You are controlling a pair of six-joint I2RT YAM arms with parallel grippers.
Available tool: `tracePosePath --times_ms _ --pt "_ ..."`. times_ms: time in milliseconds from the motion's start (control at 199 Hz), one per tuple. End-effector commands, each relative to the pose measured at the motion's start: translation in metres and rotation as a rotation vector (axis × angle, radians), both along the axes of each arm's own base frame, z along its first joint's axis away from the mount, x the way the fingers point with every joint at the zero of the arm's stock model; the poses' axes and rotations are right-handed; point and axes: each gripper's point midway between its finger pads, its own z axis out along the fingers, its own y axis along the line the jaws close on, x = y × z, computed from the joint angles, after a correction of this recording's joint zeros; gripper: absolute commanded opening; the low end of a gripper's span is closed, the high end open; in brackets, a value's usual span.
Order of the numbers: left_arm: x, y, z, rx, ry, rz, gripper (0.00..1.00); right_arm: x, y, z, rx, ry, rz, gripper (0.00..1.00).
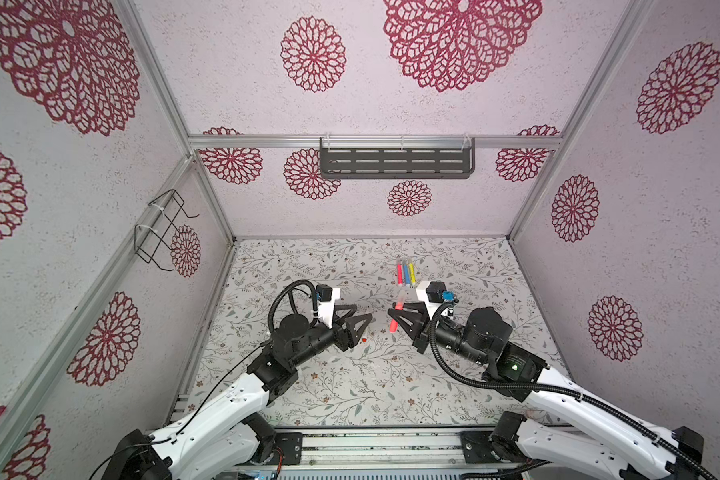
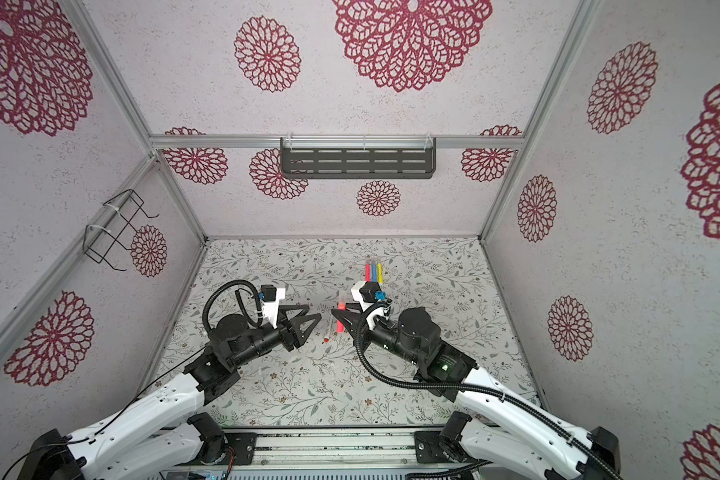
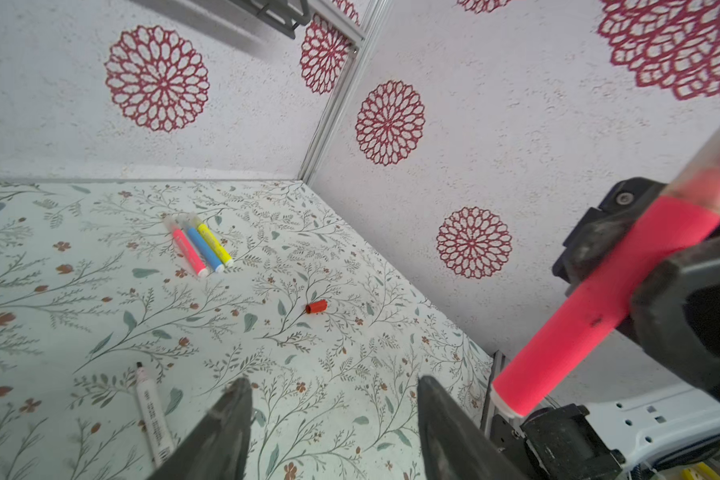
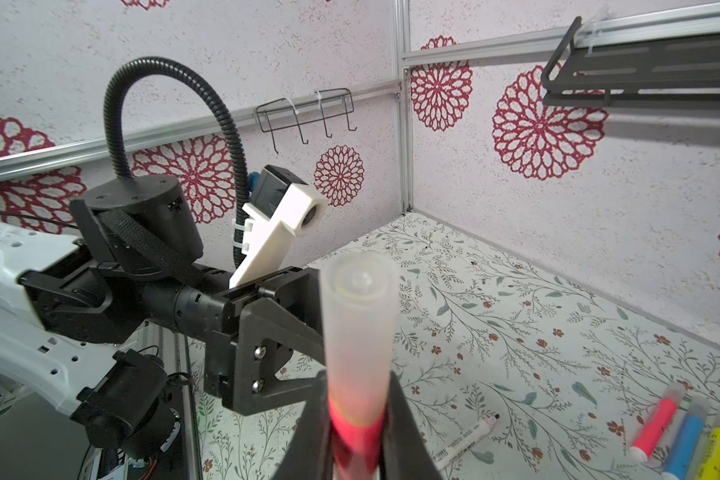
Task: Insert the pens into the pen caps
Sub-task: 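Carry the capped highlighter to the other highlighters while the left gripper withdraws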
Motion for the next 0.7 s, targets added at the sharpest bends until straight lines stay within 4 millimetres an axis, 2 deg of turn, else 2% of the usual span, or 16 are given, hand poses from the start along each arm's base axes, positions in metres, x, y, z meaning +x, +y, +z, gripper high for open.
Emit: tracePosePath --times_ms 0,80,181,311,381,462,577,697 --pt "0.014 0.004 -0.017 0.095 0.066 0.058 0.64 0.036 -0.014 0.002 -0.037 0.072 -0.108 0.0" --pt "0.016 -0.002 -0.028 0.129 0.108 0.043 0.64 0.055 -0.017 -0.011 -0.074 0.108 -0.148 0.0" --pt "0.023 -0.003 -0.046 0.18 0.167 0.082 0.64 0.095 -0.034 -0.037 -0.152 0.234 -0.275 0.0" --pt "0.027 -0.006 -0.072 0.267 0.246 0.101 0.63 0.154 -0.072 -0.073 -0.247 0.452 -0.47 0.0" --pt "0.029 -0.01 -0.081 0.299 0.277 0.102 0.63 0.179 -0.088 -0.088 -0.263 0.498 -0.523 0.0" --pt "0.031 -0.015 -0.093 0.339 0.314 0.099 0.63 0.208 -0.114 -0.114 -0.306 0.563 -0.613 0.0" --pt "0.032 -0.021 -0.103 0.382 0.335 0.102 0.62 0.248 -0.145 -0.15 -0.352 0.668 -0.694 0.0" --pt "0.034 -0.024 -0.106 0.391 0.341 0.106 0.62 0.286 -0.162 -0.181 -0.402 0.746 -0.724 0.0"
